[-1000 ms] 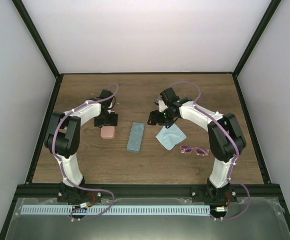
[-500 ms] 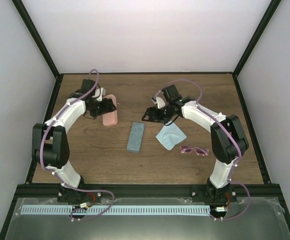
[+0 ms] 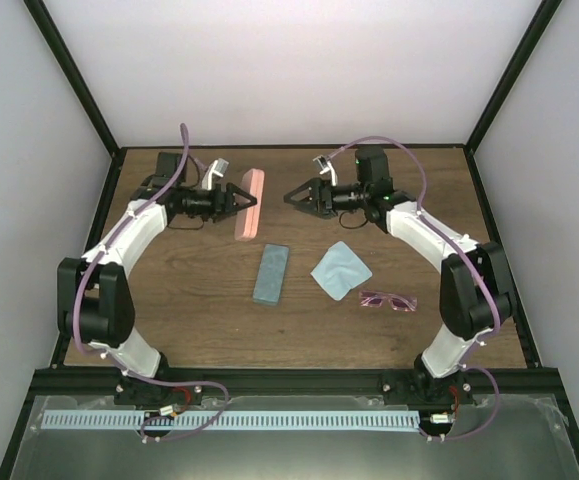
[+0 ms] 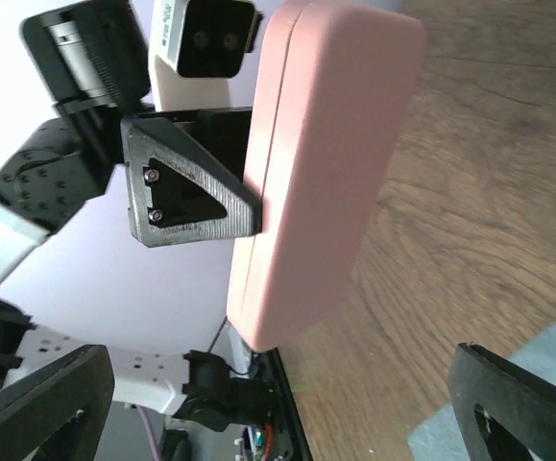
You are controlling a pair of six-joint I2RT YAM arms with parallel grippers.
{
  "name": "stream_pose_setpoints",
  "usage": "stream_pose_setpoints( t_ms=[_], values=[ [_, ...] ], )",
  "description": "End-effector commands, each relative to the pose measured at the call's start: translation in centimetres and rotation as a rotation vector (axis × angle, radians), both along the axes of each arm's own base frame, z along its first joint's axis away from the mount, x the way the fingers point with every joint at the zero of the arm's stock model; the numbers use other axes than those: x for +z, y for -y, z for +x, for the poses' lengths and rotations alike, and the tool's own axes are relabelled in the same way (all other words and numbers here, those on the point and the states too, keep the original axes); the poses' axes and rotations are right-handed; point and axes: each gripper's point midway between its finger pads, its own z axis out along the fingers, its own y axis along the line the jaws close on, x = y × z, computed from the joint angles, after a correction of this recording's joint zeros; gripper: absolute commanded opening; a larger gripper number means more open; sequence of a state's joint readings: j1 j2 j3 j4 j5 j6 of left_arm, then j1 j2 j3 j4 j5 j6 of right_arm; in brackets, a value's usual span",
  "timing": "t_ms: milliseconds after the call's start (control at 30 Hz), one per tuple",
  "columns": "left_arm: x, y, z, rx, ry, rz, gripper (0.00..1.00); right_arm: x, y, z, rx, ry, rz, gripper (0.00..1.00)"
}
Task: Organize the sunglasses
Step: Open the sunglasses case.
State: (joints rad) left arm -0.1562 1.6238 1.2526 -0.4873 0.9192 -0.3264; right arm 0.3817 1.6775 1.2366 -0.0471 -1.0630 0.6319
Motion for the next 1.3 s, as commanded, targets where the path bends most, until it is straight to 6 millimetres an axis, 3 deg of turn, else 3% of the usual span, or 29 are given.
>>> stream_pose_setpoints(
  t_ms=[0, 133, 300, 600, 1067, 1267],
  values=[
    [6.1, 2.2, -3.0, -0.211, 0.122, -0.221, 0.59, 4.5, -0.6, -0.9, 0.088, 0.063, 0.123, 0.99],
    [8.0, 2.5, -4.7, -0.289, 0.143, -0.284, 0.59, 5.6, -0.5, -1.4, 0.087, 0.098, 0.17, 1.0],
    [8.2, 2.7, -5.9, -0.309, 0.148, -0.289, 0.6, 6.3, -0.6, -0.8, 0.07, 0.132, 0.14, 1.0],
    [7.6, 3.4, -6.5, -0.329, 0.131, -0.28, 0.6, 6.7, -4.1, -1.4, 0.112, 0.181, 0.084, 1.0],
    [8.8, 3.7, -7.6, -0.374, 0.15, -0.315, 0.6, 2.5, -4.4, 0.4, 0.03, 0.111, -0.024, 1.0],
    [8.4, 3.7, -7.1, -0.371, 0.141, -0.313, 0.59, 1.4, -4.3, 0.6, 0.015, 0.1, -0.054, 1.0]
  ],
)
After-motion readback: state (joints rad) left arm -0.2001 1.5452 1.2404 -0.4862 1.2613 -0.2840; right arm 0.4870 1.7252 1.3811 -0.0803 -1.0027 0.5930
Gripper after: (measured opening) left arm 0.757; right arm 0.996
